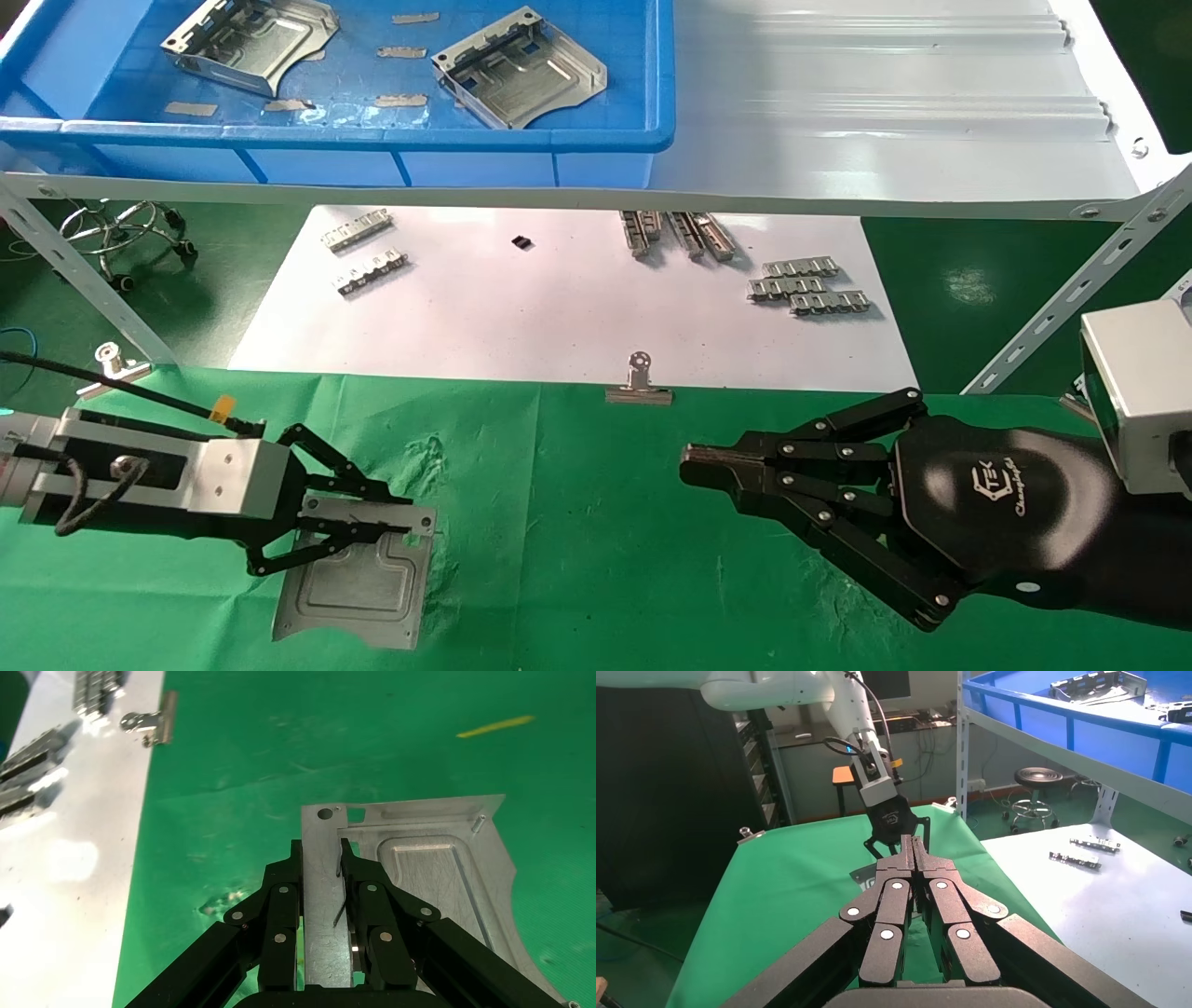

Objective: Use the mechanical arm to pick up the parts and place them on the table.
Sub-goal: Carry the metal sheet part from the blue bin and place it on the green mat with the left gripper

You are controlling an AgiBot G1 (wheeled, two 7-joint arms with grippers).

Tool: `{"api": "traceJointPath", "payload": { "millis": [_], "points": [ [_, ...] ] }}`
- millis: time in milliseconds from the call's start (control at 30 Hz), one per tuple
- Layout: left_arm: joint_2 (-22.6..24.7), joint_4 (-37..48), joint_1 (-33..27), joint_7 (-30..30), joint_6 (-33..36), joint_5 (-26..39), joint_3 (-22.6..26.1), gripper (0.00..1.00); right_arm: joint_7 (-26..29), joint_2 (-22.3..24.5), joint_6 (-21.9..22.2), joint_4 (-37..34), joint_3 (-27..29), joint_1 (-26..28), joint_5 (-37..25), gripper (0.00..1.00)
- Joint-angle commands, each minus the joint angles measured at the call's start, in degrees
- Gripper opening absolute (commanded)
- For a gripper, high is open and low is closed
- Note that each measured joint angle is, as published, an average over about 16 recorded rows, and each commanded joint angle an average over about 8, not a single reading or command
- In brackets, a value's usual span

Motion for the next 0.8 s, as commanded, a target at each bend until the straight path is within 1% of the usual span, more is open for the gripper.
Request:
{"api": "traceJointPath", "payload": {
  "millis": [33, 433, 467, 533, 567, 700, 733, 800],
  "points": [
    [0.8, 2.2, 0.1, 1.1, -0.2, -0.4, 0.3, 0.00, 0.0, 0.0, 0.0, 0.0, 0.0, 0.0, 0.0, 0.00],
    [4.7, 11.1, 0.1, 7.4, -2.1, 0.1, 0.8, 0.00, 0.0, 0.0, 0.0, 0.0, 0.0, 0.0, 0.0, 0.00],
    [5.0, 11.7, 0.1, 7.7, -2.3, 0.1, 0.8, 0.03, 0.0, 0.0, 0.0, 0.0, 0.0, 0.0, 0.0, 0.00],
    [5.4, 12.9, 0.0, 8.3, -2.4, 0.2, 0.9, 0.13, 0.0, 0.0, 0.0, 0.0, 0.0, 0.0, 0.0, 0.00],
    [5.6, 13.4, 0.0, 8.5, -2.4, 0.2, 0.9, 0.23, 0.0, 0.0, 0.0, 0.0, 0.0, 0.0, 0.0, 0.00],
    [6.4, 15.3, -0.2, 9.4, -2.6, 0.4, 1.0, 0.73, 0.0, 0.0, 0.0, 0.0, 0.0, 0.0, 0.0, 0.00],
    [6.6, 15.7, -0.3, 9.6, -2.6, 0.4, 1.0, 0.83, 0.0, 0.0, 0.0, 0.0, 0.0, 0.0, 0.0, 0.00],
    [6.8, 16.4, -0.4, 10.1, -2.7, 0.5, 1.1, 0.98, 0.0, 0.0, 0.0, 0.0, 0.0, 0.0, 0.0, 0.00]
  ]
}}
